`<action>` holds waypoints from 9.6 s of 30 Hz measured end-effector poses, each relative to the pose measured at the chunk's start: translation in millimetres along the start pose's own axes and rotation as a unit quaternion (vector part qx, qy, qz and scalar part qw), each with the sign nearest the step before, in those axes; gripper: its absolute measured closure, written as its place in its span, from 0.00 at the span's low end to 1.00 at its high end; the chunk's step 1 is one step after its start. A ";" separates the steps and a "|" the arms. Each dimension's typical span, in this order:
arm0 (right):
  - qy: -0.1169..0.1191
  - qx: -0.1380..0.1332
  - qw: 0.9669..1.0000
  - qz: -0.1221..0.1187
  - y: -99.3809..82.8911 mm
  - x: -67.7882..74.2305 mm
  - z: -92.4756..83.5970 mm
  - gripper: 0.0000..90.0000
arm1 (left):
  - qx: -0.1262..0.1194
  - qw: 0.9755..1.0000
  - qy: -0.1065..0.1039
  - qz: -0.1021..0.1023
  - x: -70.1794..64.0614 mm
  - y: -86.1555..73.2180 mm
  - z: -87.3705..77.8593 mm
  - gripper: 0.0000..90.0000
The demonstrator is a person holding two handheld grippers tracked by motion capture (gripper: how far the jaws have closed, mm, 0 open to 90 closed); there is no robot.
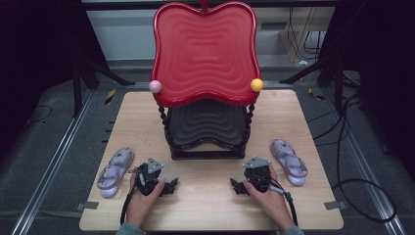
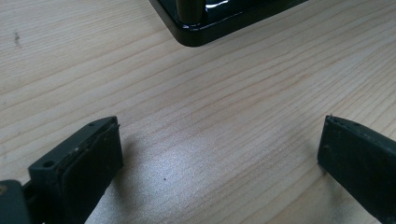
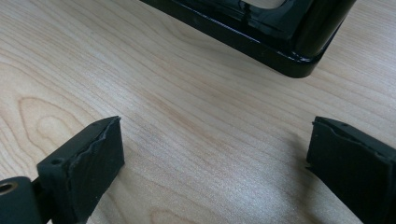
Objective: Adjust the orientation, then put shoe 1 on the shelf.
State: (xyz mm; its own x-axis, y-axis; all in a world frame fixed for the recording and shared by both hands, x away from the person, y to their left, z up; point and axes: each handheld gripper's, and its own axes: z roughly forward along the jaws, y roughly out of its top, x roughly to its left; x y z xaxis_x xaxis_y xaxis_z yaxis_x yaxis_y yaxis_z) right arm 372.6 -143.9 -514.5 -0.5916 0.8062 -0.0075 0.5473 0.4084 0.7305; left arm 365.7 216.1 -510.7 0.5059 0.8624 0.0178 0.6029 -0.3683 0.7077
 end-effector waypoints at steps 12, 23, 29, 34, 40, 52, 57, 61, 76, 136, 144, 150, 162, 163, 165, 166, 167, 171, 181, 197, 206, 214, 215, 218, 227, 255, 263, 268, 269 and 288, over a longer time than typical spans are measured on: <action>-0.001 0.000 1.000 -0.003 -0.2 -0.3 -0.1 0.05 | 0.068 0.996 0.046 0.039 18.6 48.2 -68.7 0.06; 0.001 0.000 1.000 -0.003 -0.6 -0.4 -0.5 0.05 | 0.061 0.995 0.084 0.015 60.5 57.9 -130.0 0.10; 0.001 0.000 1.000 -0.003 -0.6 -0.4 -0.5 0.05 | 0.069 0.991 0.115 0.003 89.1 54.9 -158.7 0.15; 0.001 0.000 1.000 -0.002 -0.6 -0.4 -0.6 0.05 | 0.082 0.990 0.115 -0.011 109.2 45.1 -174.0 0.30; 0.001 0.000 1.000 -0.003 -0.5 -0.4 -0.6 0.05 | 0.118 0.987 0.105 -0.020 127.5 29.8 -173.6 0.42; 0.001 0.000 1.000 -0.003 -0.5 -0.4 -0.6 0.05 | 0.210 0.974 0.071 -0.034 145.0 12.3 -135.1 0.56; 0.001 0.000 1.000 -0.003 -0.5 -0.4 -0.6 0.05 | 0.233 0.970 0.055 -0.047 152.1 5.8 -121.2 0.61; 0.001 0.000 1.000 -0.003 -0.6 -0.4 -0.6 0.05 | 0.242 0.968 0.052 -0.049 153.9 3.7 -115.7 0.65; 0.001 0.000 1.000 -0.002 -0.5 -0.4 -0.6 0.05 | 0.273 0.959 0.032 -0.075 159.7 -2.0 -95.9 0.87; 0.002 0.000 1.000 -0.003 -0.8 -0.5 -0.9 0.05 | 0.191 0.973 -0.056 0.120 -7.7 61.8 -67.4 0.68; 0.002 0.000 1.000 -0.002 -0.8 -0.4 -0.9 0.05 | 0.162 0.975 -0.060 0.139 -19.4 70.7 -97.4 0.54; 0.002 0.000 1.000 -0.003 -0.8 -0.5 -0.9 0.05 | 0.174 0.968 -0.076 0.163 -37.9 67.8 -102.6 0.53; 0.002 0.000 1.000 -0.002 -0.8 -0.4 -0.9 0.05 | 0.230 0.952 -0.084 0.183 -50.1 58.8 -70.2 0.68; 0.002 0.000 1.000 -0.003 -0.8 -0.5 -0.9 0.05 | 0.234 0.952 -0.087 0.180 -49.7 57.2 -66.6 0.69; 0.002 0.000 1.000 -0.002 -0.8 -0.3 -0.9 0.05 | 0.237 0.951 -0.089 0.179 -49.2 55.6 -63.5 0.71; 0.002 0.000 1.000 -0.002 -0.8 -0.4 -0.9 0.05 | 0.241 0.950 -0.089 0.177 -48.9 54.2 -60.8 0.72; 0.002 0.000 1.000 -0.002 -0.8 -0.4 -0.9 0.05 | 0.249 0.948 -0.086 0.177 -48.7 51.5 -56.1 0.73; 0.002 0.000 1.000 -0.002 -0.8 -0.4 -0.9 0.05 | 0.257 0.946 -0.087 0.179 -49.2 48.8 -50.1 0.76; 0.002 0.000 1.000 -0.003 -0.8 -0.5 -0.9 0.05 | 0.267 0.943 -0.094 0.174 -50.7 48.9 -40.5 0.92; 0.002 0.000 1.000 -0.003 -0.9 -0.5 -0.9 0.05 | 0.236 0.952 -0.145 0.129 -31.8 56.8 -50.9 0.96; 0.002 0.000 1.000 -0.002 -0.9 -0.3 -0.9 0.05 | 0.195 0.954 -0.199 0.111 -28.0 63.0 -60.4 0.96; 0.002 0.000 1.000 -0.002 -0.9 -0.3 -1.0 0.05 | 0.152 0.953 -0.244 0.095 -33.7 73.2 -63.2 0.96; 0.002 0.000 1.000 -0.002 -0.9 -0.3 -1.0 0.05 | 0.152 0.953 -0.244 0.095 -33.7 73.2 -63.2 0.96; 0.002 0.000 1.000 -0.002 -0.9 -0.3 -1.0 0.05 | 0.140 0.952 -0.259 0.087 -35.3 76.3 -63.3 0.96; 0.002 0.000 1.000 -0.002 -0.9 -0.3 -1.0 0.05 | 0.091 0.951 -0.291 0.050 -34.2 82.5 -68.4 0.96; 0.003 0.000 1.000 -0.002 -0.9 -0.2 -1.1 0.05 | -0.127 0.941 -0.309 -0.060 -36.4 122.2 -54.0 0.96; 0.003 0.000 1.000 -0.001 -0.9 -0.2 -1.2 0.05 | -0.164 0.942 -0.282 -0.081 -35.9 136.2 -46.1 0.96; 0.003 0.000 1.000 -0.002 -1.0 -0.4 -1.3 0.05 | -0.186 0.942 -0.262 -0.095 -35.3 147.9 -40.0 0.96; 0.003 0.000 1.000 -0.002 -1.0 -0.4 -1.3 0.05 | -0.186 0.942 -0.262 -0.095 -35.3 147.9 -40.0 0.96; 0.003 0.000 1.000 -0.005 -1.5 -0.6 -1.6 0.05 | -0.223 0.962 -0.138 -0.083 -44.6 165.3 -28.2 0.96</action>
State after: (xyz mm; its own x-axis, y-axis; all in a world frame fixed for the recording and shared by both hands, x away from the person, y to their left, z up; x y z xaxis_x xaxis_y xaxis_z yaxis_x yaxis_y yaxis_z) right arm 371.2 -145.7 -514.5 -0.6002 0.7998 -0.0113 0.5413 0.4165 0.7304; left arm 425.4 126.6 -374.6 0.6066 0.7494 -0.2653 0.3958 0.0047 0.9183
